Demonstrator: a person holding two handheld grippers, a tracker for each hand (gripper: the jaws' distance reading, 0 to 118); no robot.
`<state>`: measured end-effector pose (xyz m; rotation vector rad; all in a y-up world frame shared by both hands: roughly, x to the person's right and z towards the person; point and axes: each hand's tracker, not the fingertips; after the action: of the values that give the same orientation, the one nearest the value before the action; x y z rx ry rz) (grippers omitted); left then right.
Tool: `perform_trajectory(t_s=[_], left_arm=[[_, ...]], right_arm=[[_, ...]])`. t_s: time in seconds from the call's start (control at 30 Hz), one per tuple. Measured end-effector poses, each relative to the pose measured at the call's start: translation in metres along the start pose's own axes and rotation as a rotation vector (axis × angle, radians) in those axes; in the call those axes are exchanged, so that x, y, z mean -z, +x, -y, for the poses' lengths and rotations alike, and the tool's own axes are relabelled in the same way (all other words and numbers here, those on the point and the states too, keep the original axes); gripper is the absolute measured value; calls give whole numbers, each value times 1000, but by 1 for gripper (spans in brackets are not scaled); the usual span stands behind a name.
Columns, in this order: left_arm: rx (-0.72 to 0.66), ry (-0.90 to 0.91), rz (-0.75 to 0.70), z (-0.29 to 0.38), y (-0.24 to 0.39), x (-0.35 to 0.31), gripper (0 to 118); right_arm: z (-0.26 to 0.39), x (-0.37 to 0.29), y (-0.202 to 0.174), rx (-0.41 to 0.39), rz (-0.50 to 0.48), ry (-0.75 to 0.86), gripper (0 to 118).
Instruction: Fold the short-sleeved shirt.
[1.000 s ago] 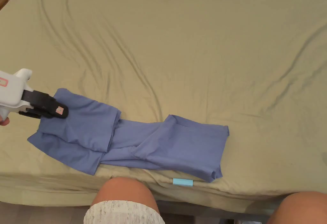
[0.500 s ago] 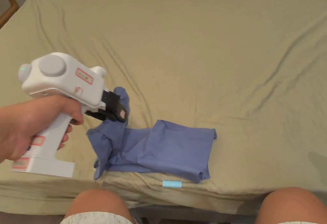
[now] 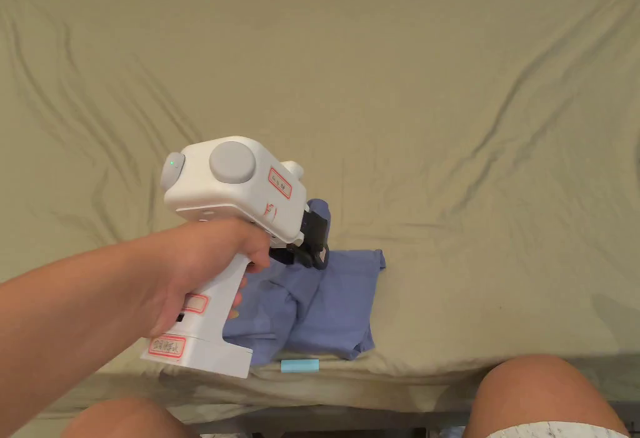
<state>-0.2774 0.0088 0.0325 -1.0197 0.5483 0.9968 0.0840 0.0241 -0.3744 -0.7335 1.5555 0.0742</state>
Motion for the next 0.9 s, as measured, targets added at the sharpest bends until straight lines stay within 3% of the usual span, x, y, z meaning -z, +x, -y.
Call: perform_trajectory(t_s=[0.37,0.53,0.57,0.73,0.9], left_arm=[[-20,-22,13,-2,2,54,7],[-37,-19,25,0,7,60,13],[-41,-20,61,1,8,60,17],[-34,-12,211,5,12,51,59],[-4,10,462,14,-18,19,59]], right_arm=[[-2,7,-3,7,14,-2,0],[-3,12,-6,2,13,-11,0],[-3,13,-7,2,10,-12,0],[-3,17,-10,2,4,-15,0],[-4,17,-11,-5,-2,-12,0]])
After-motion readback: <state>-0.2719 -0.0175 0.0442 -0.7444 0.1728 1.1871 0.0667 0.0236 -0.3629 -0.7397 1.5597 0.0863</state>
